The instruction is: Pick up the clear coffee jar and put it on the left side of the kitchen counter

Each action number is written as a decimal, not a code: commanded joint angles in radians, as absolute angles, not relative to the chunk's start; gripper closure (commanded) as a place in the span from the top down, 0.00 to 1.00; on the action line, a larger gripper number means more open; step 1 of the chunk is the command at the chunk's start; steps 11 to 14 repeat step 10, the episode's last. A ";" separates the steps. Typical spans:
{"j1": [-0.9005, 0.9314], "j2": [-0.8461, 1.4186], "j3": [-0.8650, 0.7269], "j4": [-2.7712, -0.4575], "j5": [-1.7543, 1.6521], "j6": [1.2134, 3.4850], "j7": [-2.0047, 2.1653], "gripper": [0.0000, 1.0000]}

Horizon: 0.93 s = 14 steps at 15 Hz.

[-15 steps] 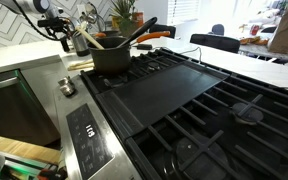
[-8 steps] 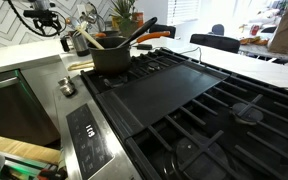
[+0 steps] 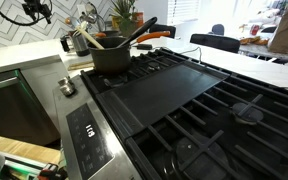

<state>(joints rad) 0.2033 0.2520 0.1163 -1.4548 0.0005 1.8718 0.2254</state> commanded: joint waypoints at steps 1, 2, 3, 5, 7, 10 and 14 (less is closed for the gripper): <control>0.209 0.102 0.088 -1.603 -0.107 1.832 0.385 1.00; 0.206 0.075 0.086 -1.626 -0.139 1.821 0.425 1.00; 0.200 0.047 0.088 -1.652 -0.161 1.811 0.445 1.00; 0.191 0.117 0.105 -1.557 -0.118 1.818 0.390 1.00; 0.192 0.119 0.108 -1.550 -0.118 1.818 0.389 1.00; 0.193 0.131 0.108 -1.547 -0.118 1.818 0.389 1.00; 0.193 0.131 0.108 -1.547 -0.118 1.818 0.389 1.00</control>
